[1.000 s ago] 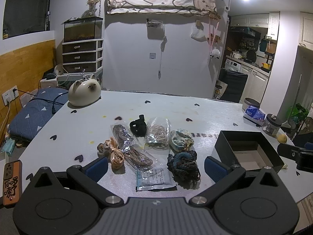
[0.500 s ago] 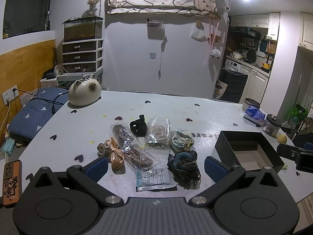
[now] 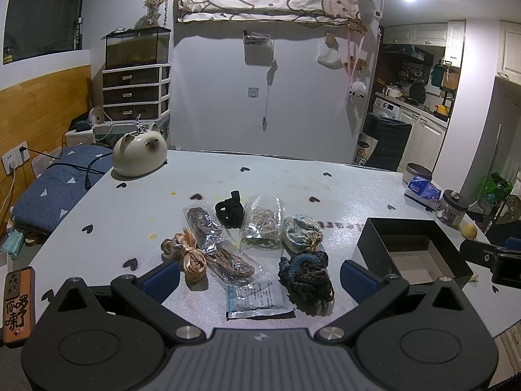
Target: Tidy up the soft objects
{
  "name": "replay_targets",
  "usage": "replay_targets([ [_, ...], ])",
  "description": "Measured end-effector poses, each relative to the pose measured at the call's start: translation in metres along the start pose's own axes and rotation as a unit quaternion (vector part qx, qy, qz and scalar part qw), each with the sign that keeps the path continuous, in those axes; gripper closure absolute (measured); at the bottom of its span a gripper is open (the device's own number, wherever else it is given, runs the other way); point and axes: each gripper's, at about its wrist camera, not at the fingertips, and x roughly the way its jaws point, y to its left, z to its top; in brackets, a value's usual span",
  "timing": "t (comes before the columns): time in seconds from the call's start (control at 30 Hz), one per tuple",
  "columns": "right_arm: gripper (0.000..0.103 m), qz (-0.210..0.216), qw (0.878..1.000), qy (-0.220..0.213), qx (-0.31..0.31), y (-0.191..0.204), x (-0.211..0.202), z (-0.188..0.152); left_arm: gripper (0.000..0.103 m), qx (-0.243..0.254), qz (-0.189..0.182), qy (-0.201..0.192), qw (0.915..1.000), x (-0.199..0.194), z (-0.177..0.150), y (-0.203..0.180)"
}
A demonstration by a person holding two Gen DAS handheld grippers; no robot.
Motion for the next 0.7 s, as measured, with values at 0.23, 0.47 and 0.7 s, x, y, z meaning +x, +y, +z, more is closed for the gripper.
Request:
replay_targets([
  [0.23, 0.000, 0.001, 1.000, 0.000, 0.000, 0.001, 0.000, 0.001, 0.000, 0.000, 0.000, 0.002, 1.0000, 0.000, 0.000, 0.000],
  [0.47, 0.000, 0.014, 1.000, 0.004, -0.007, 0.019, 0.013, -0.005, 0.000, -0.007, 0.009, 0.008, 0.9999, 0.008, -0.006, 0.007],
  [0.7, 0.000, 0.038, 0.999, 0.012, -0.018, 0.031, 0.023, 0.006, 0.000, -0.020, 0.025, 0.016, 0.9993, 0.006, -0.006, 0.018],
])
